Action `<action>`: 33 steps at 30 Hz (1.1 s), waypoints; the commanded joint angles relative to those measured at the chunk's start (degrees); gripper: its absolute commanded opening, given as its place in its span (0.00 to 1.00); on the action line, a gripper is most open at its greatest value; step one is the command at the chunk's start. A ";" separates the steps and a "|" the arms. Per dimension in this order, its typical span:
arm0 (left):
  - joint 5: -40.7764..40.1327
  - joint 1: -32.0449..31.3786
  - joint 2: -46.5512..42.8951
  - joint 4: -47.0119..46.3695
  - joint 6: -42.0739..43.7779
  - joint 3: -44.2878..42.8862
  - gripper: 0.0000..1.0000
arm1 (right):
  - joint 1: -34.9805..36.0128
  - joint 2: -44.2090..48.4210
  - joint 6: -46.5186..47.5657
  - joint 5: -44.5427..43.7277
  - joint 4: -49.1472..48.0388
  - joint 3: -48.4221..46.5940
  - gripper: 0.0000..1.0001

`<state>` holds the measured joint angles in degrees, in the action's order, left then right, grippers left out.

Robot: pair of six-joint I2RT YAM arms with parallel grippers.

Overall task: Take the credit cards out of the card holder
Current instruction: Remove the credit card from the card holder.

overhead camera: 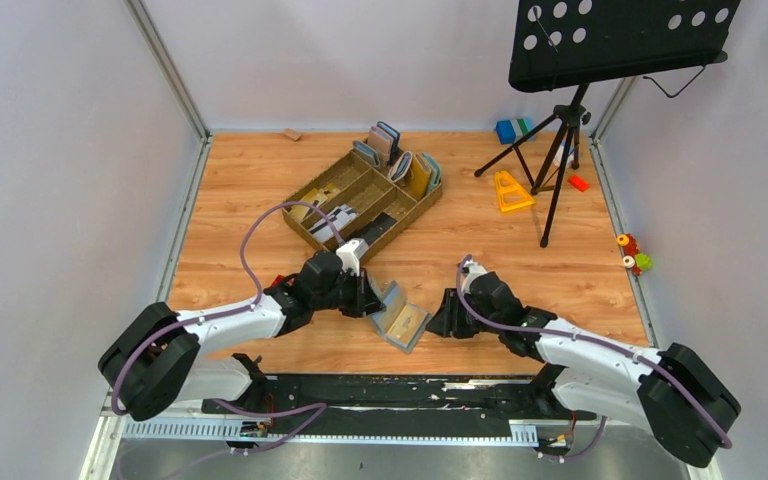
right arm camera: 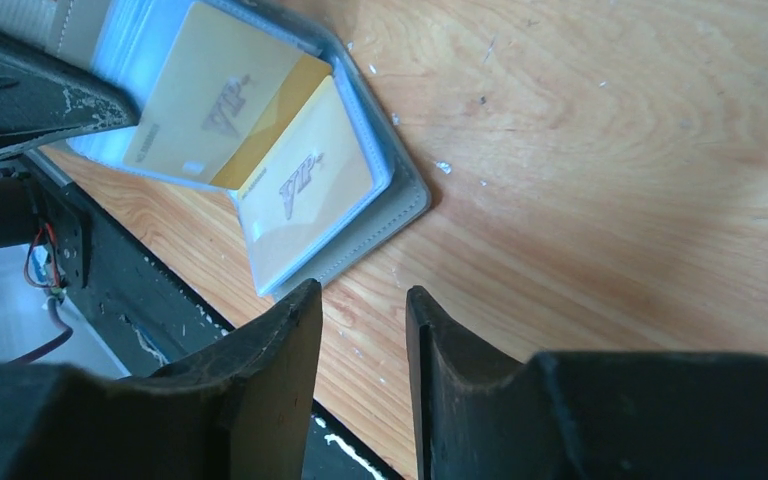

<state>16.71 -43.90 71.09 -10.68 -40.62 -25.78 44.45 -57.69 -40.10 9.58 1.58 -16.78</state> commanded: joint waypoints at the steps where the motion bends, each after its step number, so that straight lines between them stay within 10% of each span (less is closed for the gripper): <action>1: -1.62 -0.31 0.73 -1.13 0.68 0.38 0.00 | -0.03 -2.54 -1.56 4.21 -3.50 -2.94 0.36; 20: -0.32 -0.22 0.02 -2.46 -0.12 1.84 0.09 | 0.66 -23.41 -5.12 11.99 -18.14 -8.06 0.07; 33: 3.60 -0.13 2.22 -7.74 0.02 2.88 0.55 | 0.61 -25.52 -2.43 11.07 -16.47 -8.00 0.04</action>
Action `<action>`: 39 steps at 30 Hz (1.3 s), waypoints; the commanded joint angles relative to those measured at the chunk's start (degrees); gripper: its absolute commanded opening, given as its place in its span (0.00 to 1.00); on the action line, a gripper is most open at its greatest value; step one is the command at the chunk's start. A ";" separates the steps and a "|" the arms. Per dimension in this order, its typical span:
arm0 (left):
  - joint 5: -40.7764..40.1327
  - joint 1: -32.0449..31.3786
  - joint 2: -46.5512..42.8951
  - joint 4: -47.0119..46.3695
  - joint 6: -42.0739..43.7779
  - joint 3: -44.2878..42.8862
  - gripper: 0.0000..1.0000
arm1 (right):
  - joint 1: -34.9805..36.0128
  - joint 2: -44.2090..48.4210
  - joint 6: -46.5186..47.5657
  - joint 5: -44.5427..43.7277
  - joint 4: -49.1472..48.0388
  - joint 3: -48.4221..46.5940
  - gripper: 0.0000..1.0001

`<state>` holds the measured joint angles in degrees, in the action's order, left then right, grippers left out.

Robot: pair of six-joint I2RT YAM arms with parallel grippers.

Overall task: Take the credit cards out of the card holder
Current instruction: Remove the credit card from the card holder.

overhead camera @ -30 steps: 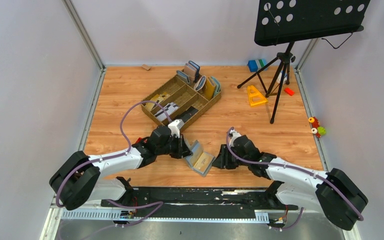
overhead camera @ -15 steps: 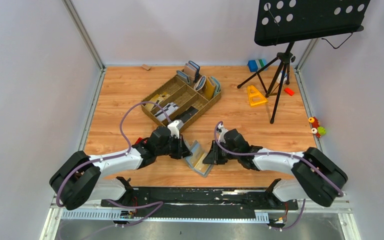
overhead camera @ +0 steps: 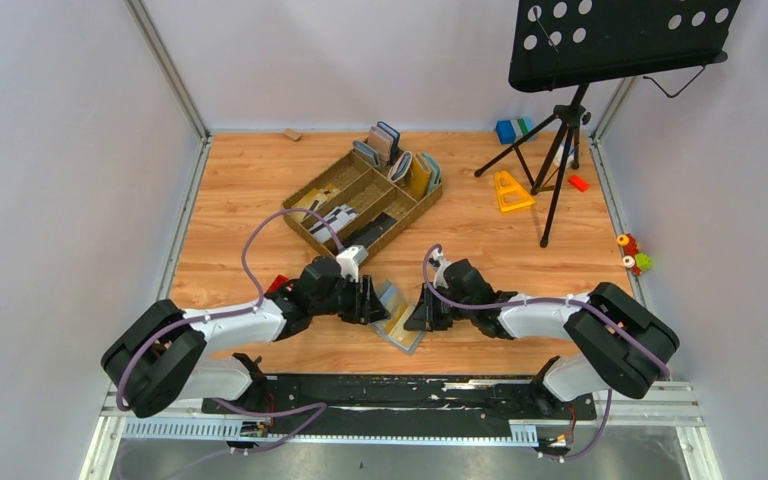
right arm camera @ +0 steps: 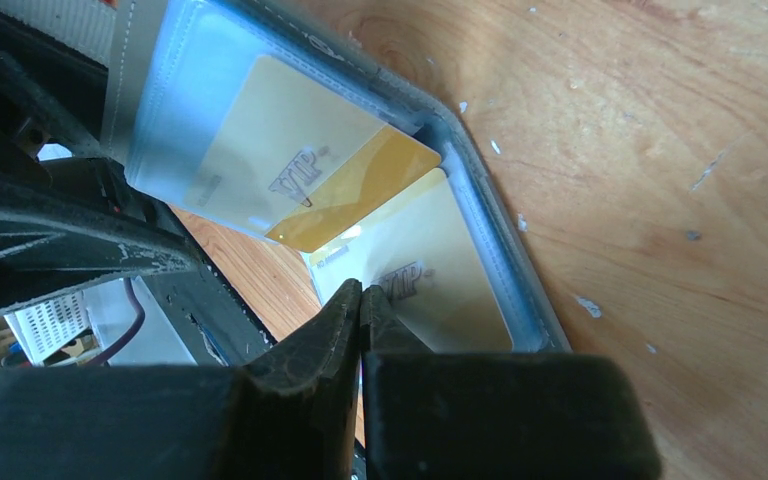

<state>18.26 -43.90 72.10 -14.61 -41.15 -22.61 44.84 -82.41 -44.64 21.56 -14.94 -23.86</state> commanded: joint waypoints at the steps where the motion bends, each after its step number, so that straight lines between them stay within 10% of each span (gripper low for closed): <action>1: 2.71 -0.13 2.06 -3.65 0.95 -0.65 0.56 | 0.22 -0.88 2.29 -0.86 0.16 -1.16 0.04; 9: 4.44 -0.13 6.63 -2.58 3.66 -2.72 0.55 | 0.27 -1.20 2.59 -0.35 0.35 -1.38 0.03; 25: 3.56 -0.13 6.91 -1.84 3.89 -3.20 0.00 | 0.15 5.05 5.02 -3.81 6.45 -0.53 0.02; 39: 5.43 1.17 -0.45 -6.48 -3.61 -0.56 0.00 | -1.81 10.54 1.38 -0.30 3.06 2.47 0.12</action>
<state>22.59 -43.03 75.40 -16.45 -41.76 -24.16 43.51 -73.65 -42.09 19.66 -8.86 -21.69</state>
